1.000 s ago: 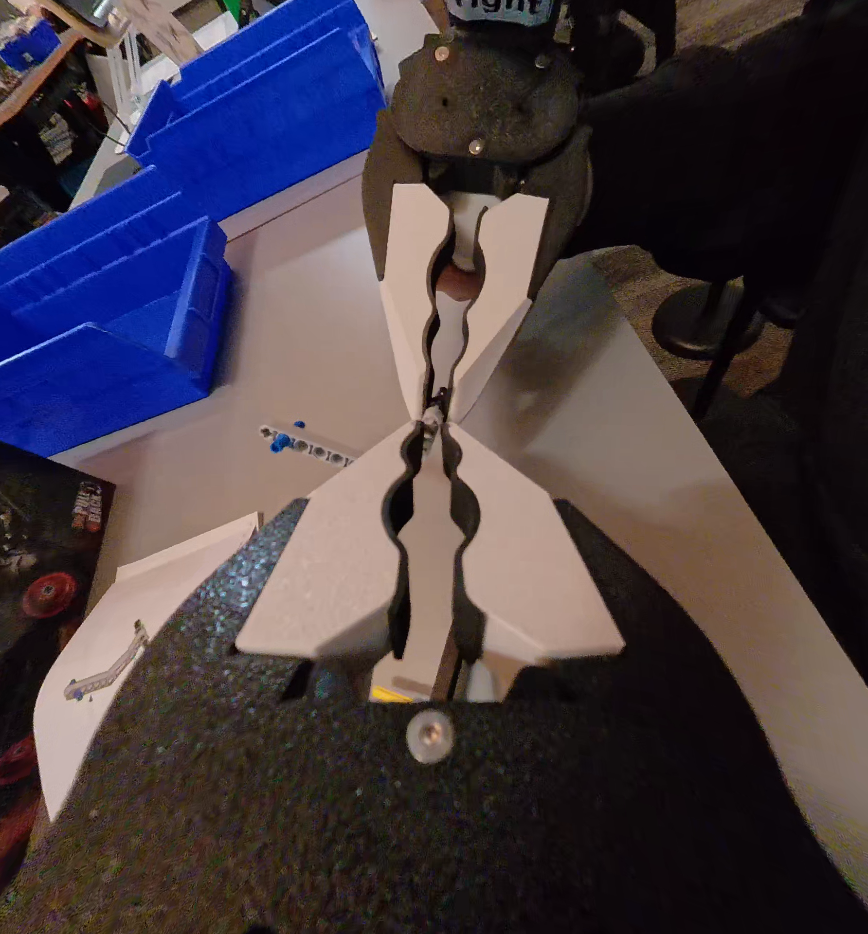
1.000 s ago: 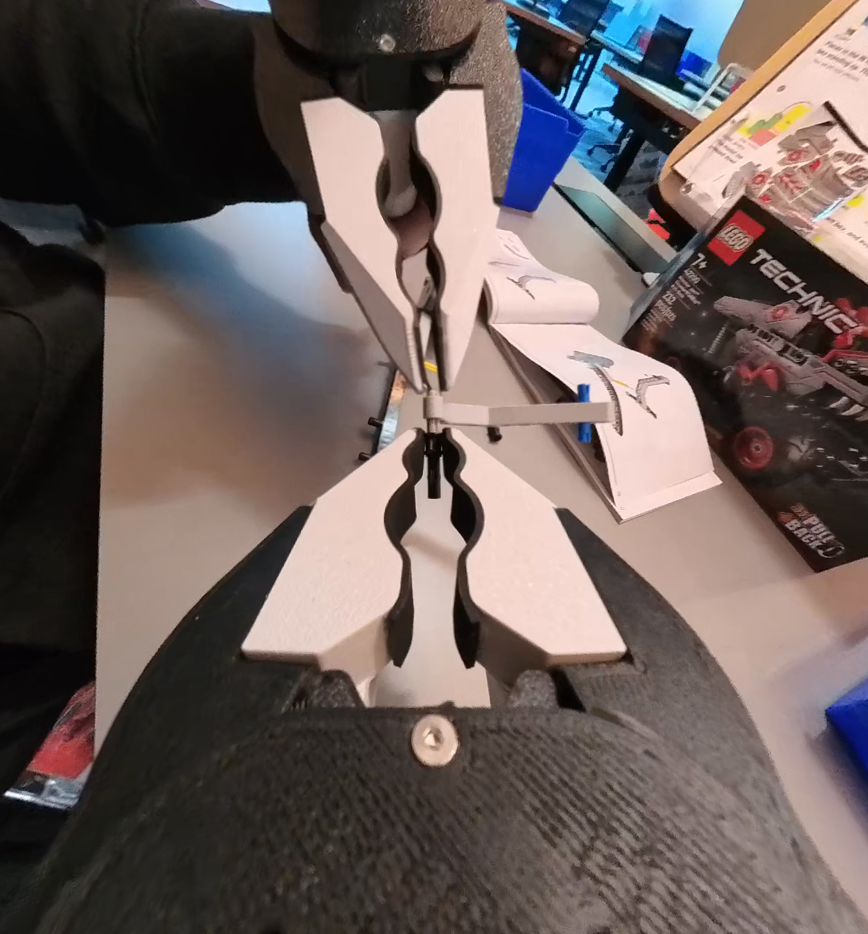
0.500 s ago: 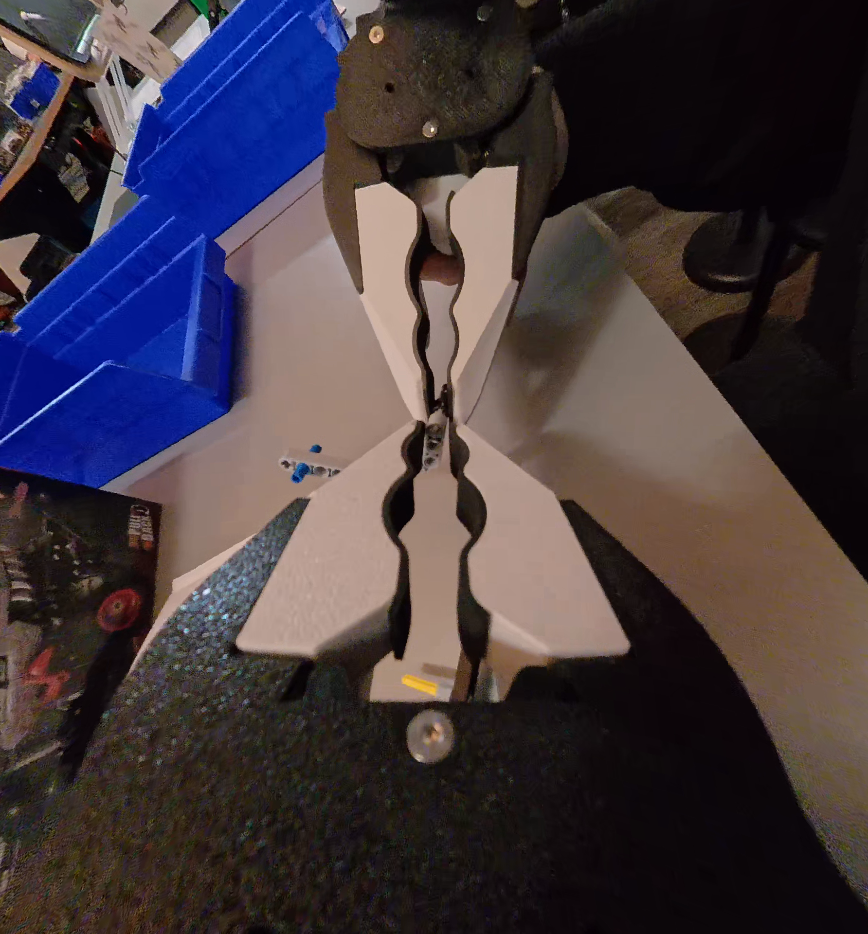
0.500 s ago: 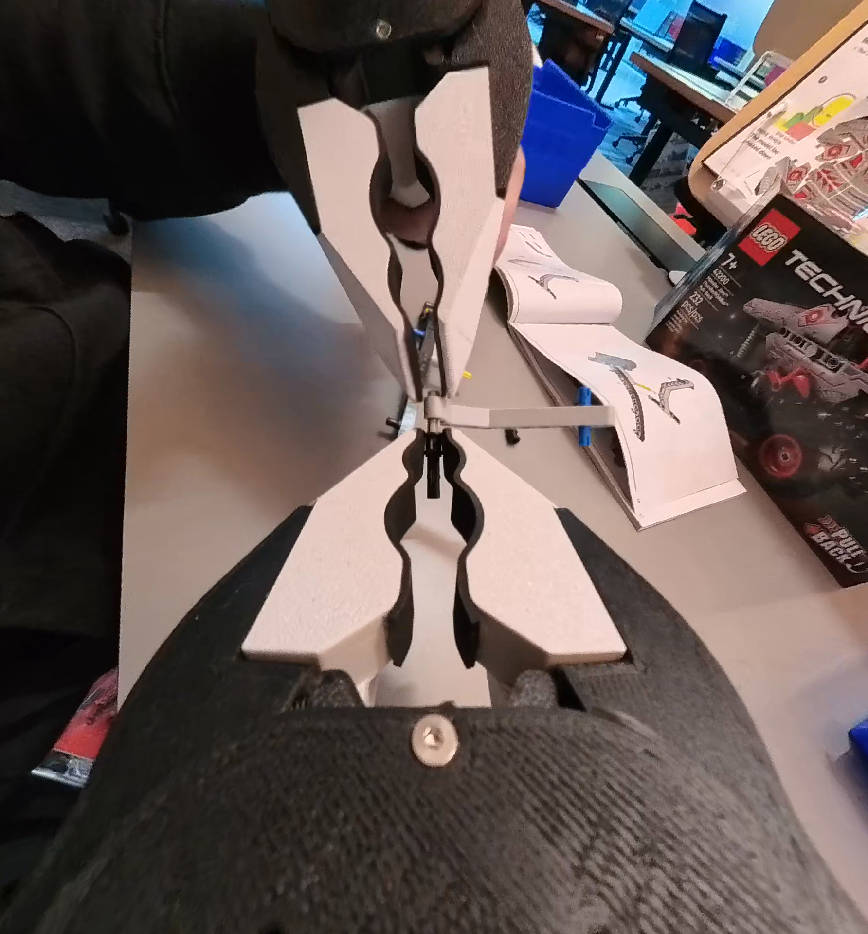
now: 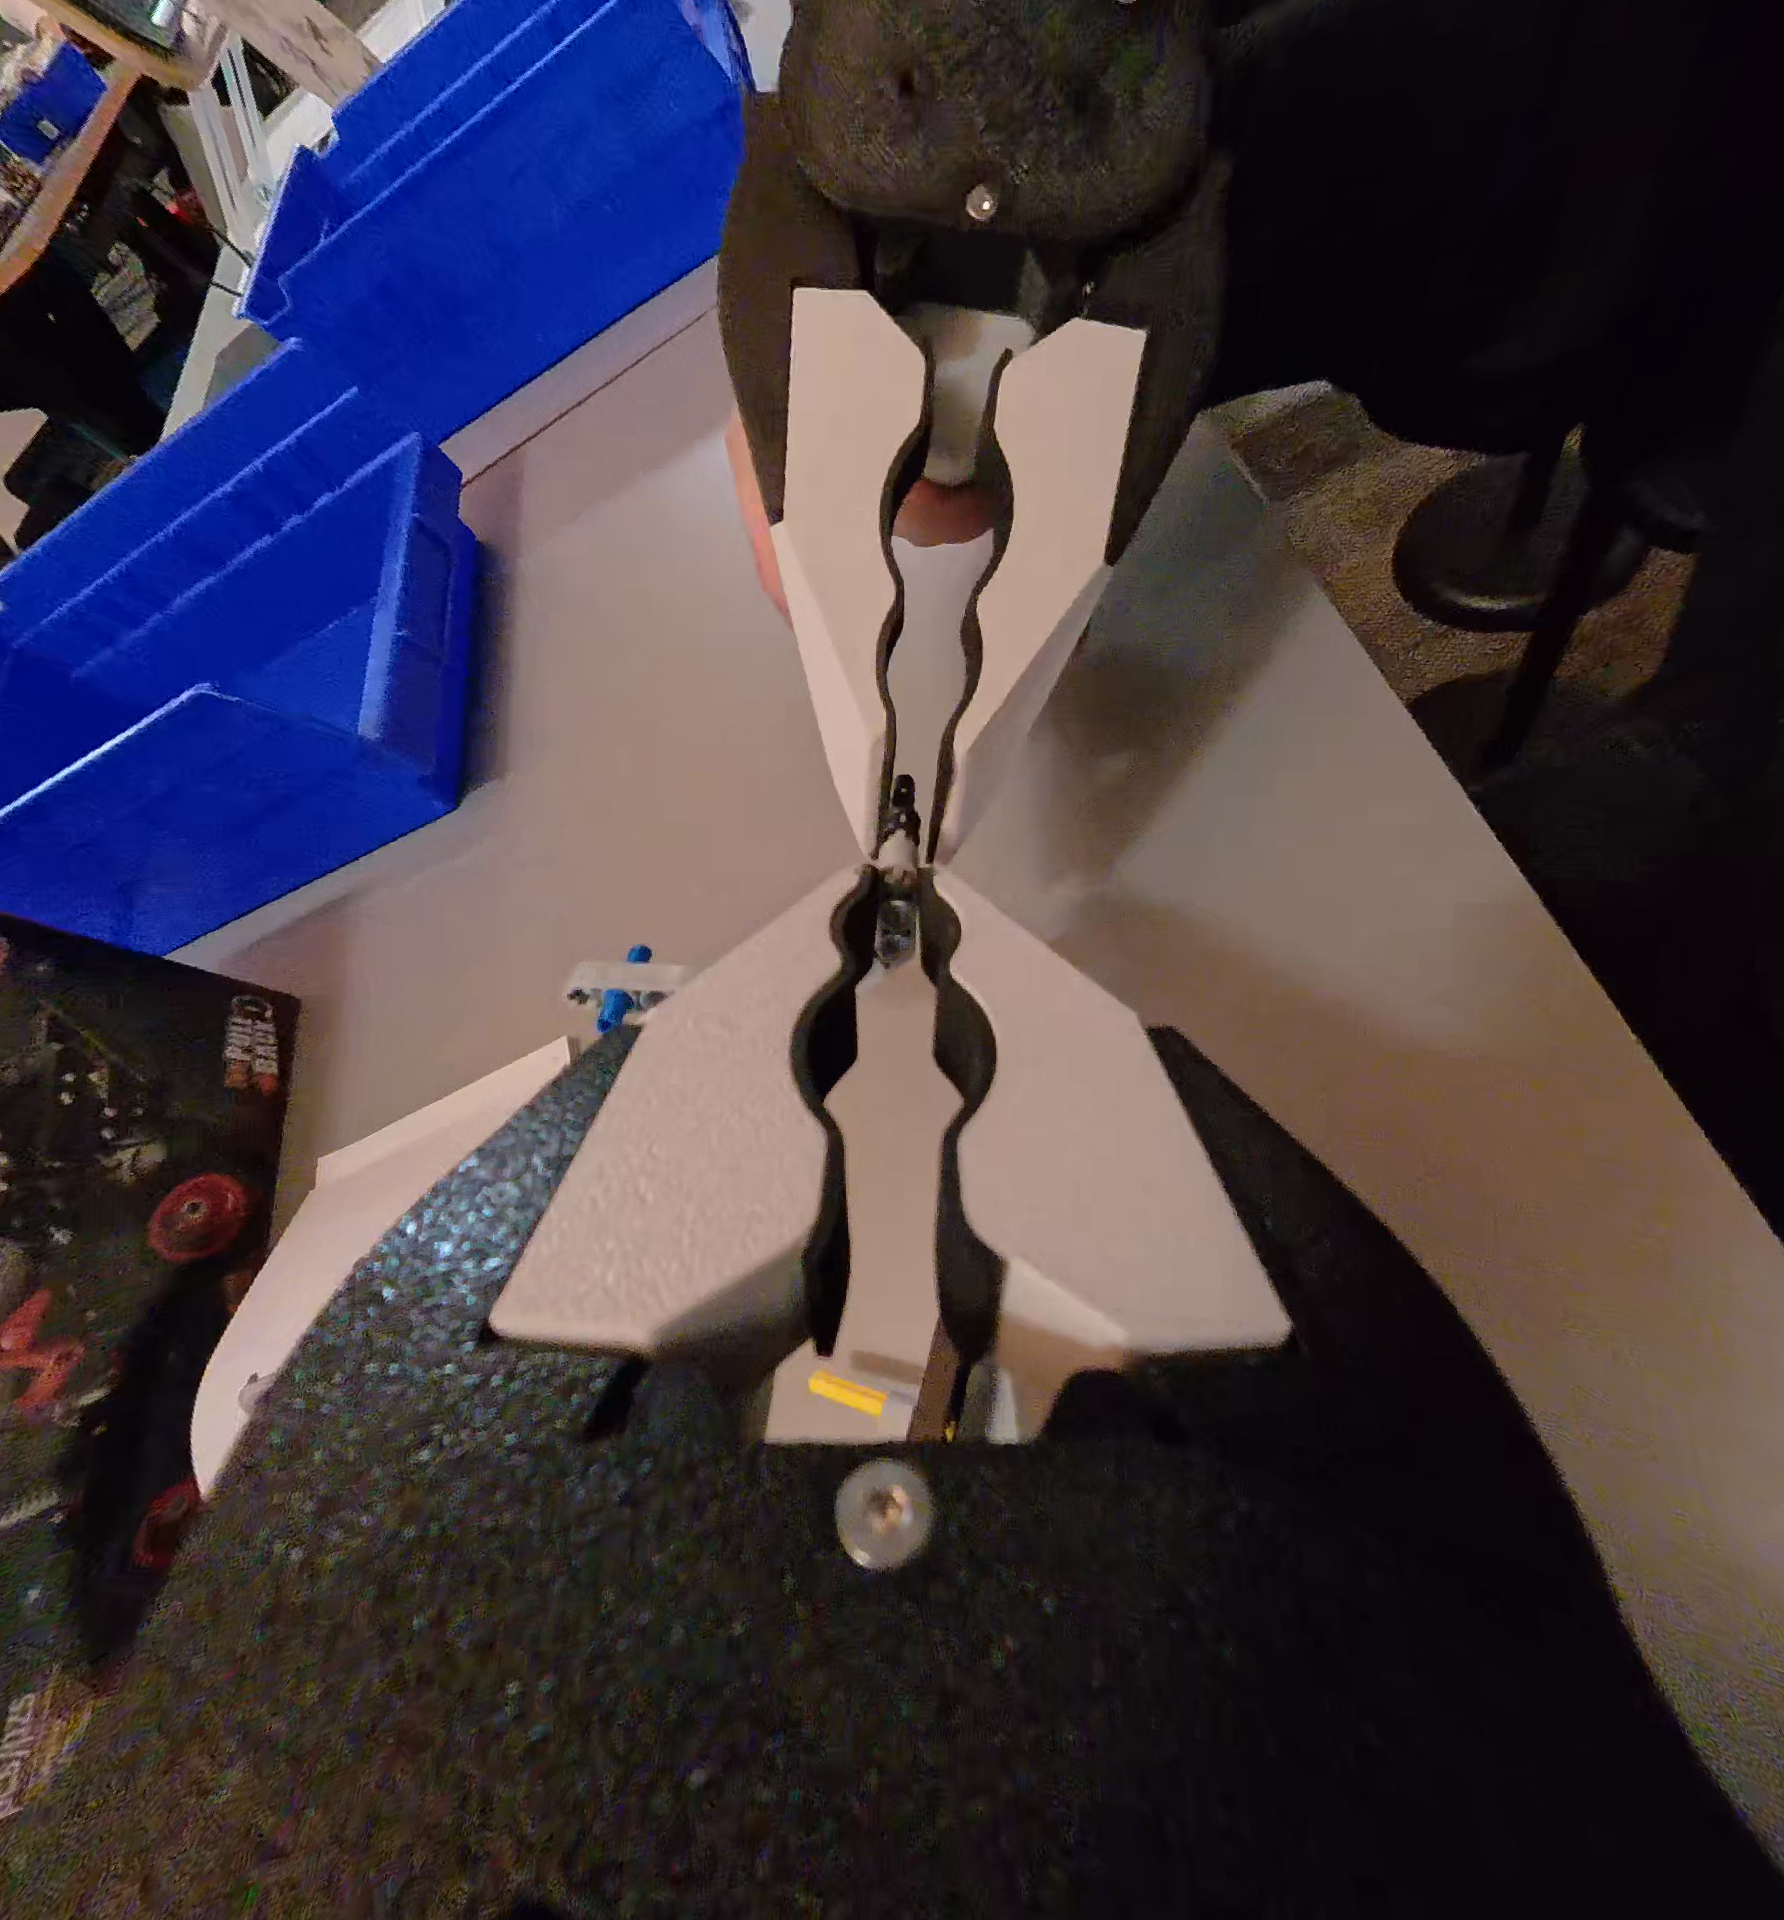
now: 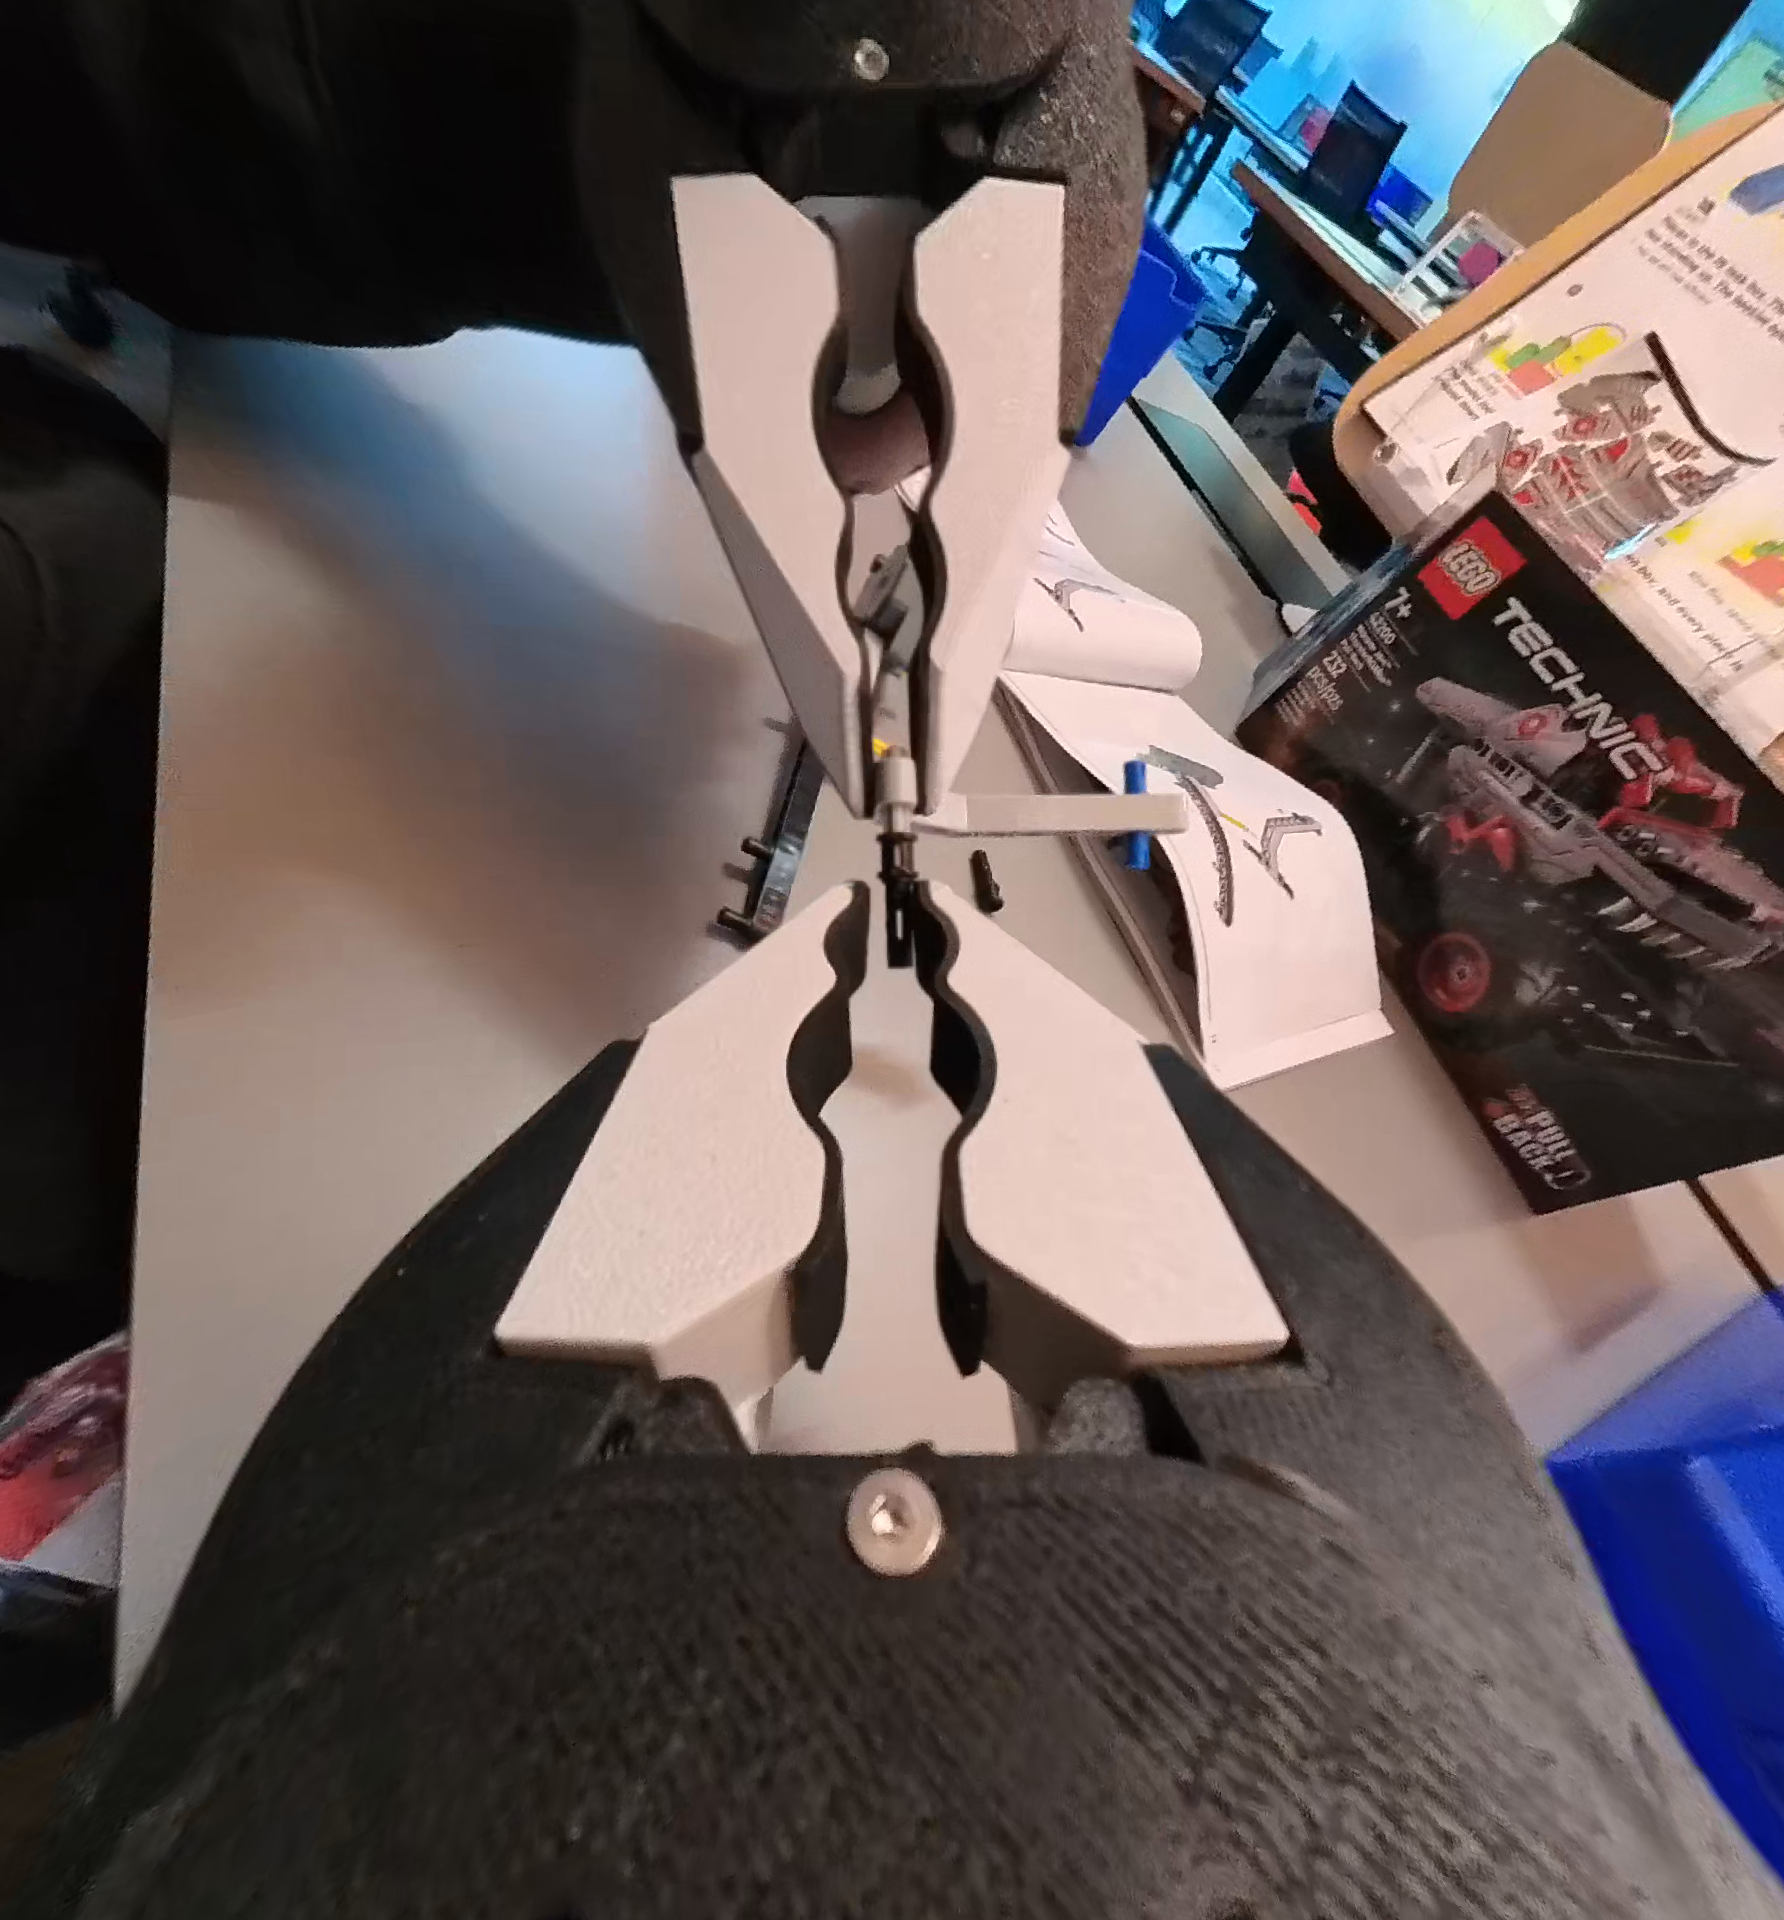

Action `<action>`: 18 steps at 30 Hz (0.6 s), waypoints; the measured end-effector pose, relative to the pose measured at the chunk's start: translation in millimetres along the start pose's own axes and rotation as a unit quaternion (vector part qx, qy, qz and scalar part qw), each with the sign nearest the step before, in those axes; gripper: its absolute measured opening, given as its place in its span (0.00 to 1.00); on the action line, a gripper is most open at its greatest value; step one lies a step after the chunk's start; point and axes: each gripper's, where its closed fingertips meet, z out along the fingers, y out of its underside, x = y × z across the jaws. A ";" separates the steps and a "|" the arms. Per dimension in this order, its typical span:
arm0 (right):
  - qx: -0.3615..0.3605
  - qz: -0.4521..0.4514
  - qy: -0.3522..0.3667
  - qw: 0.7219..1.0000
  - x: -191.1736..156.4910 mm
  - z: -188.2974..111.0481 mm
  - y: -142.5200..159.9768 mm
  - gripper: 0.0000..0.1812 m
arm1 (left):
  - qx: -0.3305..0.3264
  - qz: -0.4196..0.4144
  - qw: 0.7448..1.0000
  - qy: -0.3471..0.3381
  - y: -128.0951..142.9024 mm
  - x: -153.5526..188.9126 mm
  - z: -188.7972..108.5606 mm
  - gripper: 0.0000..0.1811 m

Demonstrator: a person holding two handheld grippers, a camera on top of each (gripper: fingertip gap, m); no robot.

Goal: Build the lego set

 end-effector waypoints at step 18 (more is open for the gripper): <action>-0.083 -0.059 0.031 0.994 1.0 15.6 16.2 0.01 | -0.060 -0.015 0.998 -0.003 22.4 0.7 12.7 0.03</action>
